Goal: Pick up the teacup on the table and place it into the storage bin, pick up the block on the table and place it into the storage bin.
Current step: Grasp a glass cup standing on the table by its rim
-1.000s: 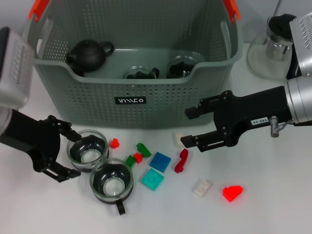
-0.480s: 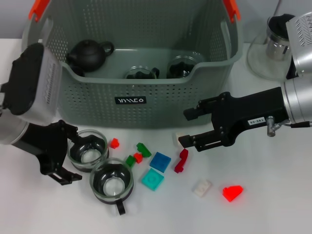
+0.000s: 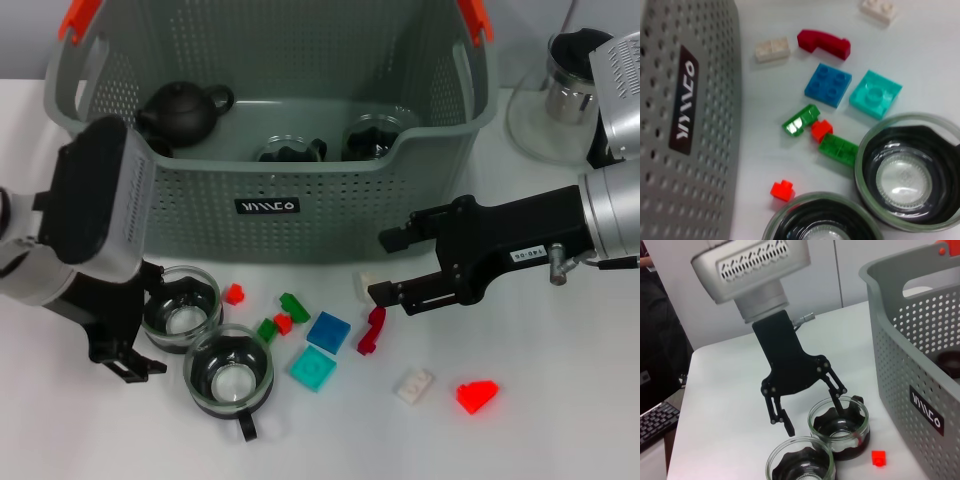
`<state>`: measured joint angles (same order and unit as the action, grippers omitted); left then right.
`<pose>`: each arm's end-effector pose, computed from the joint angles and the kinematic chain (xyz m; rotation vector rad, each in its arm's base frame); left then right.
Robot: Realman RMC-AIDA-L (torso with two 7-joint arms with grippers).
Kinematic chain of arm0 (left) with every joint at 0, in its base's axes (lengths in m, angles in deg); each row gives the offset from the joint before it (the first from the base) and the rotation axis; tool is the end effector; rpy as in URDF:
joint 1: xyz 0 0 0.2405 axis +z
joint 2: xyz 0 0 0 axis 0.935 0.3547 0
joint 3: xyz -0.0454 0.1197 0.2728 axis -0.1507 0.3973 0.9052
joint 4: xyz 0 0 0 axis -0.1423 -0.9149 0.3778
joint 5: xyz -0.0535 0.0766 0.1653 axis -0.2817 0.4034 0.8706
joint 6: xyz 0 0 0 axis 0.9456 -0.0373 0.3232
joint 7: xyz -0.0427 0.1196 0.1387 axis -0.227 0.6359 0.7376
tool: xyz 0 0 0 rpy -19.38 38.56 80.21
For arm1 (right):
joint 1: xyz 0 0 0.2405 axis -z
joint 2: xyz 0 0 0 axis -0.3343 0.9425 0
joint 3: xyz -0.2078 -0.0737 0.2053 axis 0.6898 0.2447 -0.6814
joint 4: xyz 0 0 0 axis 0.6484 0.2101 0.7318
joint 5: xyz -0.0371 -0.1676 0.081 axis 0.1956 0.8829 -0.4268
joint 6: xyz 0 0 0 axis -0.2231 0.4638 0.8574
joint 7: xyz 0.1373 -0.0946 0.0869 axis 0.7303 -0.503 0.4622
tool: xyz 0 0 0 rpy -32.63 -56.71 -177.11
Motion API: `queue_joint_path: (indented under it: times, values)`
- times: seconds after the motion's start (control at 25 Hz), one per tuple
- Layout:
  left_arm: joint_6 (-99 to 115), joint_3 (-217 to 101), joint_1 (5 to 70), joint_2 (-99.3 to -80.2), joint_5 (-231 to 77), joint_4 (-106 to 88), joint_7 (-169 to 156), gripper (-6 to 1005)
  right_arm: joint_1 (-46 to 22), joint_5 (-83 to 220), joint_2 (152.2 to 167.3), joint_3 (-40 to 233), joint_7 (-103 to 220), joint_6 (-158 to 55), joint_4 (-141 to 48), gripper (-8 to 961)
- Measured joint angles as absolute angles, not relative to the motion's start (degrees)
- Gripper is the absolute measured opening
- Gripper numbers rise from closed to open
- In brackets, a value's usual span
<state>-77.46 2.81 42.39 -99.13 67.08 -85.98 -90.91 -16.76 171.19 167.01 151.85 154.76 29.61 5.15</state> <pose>-0.2948 0.3283 -0.0541 -2.9088 0.1074 0.6802 0.1919 0.3558 -0.0857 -3.0547 0.4159 0.3475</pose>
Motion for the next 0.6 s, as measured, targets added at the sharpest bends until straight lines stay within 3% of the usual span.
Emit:
queue_joint_path:
  times: [0.36,0.6]
  values:
    - [-76.3,4.5,42.4,-99.22,67.3,-85.6,-92.7,865,-16.8,171.1,167.08,151.4,154.8,29.6,5.1,756]
    - [-75.6,4.9,42.2,-99.22,67.2,-85.2,-93.3,716,-16.8,171.0,167.10,151.3,154.8,29.6,5.0,757]
